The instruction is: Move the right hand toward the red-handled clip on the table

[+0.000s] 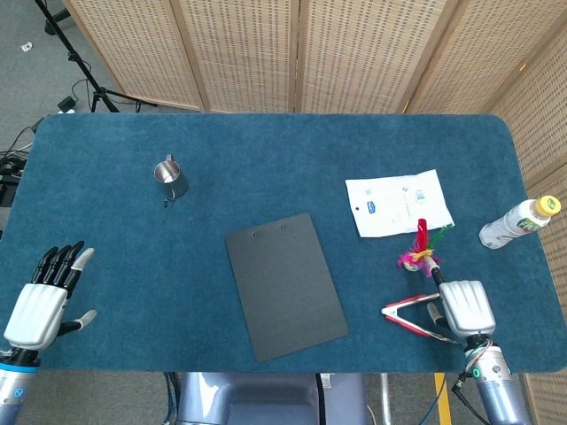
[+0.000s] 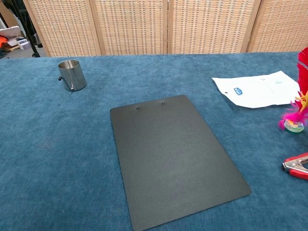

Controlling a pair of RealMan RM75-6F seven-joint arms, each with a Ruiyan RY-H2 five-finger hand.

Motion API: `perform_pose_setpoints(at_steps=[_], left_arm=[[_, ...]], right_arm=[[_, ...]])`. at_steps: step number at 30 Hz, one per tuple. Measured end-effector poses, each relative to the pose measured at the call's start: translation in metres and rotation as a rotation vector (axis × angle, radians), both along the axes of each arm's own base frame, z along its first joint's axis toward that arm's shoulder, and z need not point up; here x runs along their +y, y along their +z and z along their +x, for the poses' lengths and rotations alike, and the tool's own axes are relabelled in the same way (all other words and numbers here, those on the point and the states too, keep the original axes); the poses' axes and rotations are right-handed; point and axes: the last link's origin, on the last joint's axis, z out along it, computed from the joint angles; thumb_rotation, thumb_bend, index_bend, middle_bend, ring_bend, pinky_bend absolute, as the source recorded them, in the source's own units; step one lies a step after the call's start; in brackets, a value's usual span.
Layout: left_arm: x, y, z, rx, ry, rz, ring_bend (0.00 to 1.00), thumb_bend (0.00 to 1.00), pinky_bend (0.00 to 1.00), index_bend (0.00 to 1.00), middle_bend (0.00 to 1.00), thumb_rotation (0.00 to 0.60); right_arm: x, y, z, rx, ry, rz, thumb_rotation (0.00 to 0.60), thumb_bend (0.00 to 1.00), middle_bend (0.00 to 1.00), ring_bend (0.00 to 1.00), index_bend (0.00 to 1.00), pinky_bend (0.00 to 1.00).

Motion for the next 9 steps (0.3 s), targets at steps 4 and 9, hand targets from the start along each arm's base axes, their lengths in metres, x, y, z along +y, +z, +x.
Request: perform_pose_setpoints(at_steps=[4, 9], left_arm=[[-0.0003, 0.0005, 0.0001, -0.002, -0.001, 0.002, 0.00, 0.02, 0.00, 0.00, 0.00, 0.600], [-0.0007, 0.0004, 0.0003, -0.001, -0.002, 0.001, 0.00, 0.02, 0.00, 0.00, 0.00, 0.600]], right_arm=[[-0.0003, -0.0006, 0.0000, 0.002, -0.004, 0.004, 0.600, 0.41, 0.76, 0.74, 0.00, 0.69], [0.0005, -0.0012, -0.0002, 0.004, -0.007, 0.007, 0.600, 0.41, 0.76, 0.74, 0.00, 0.69]])
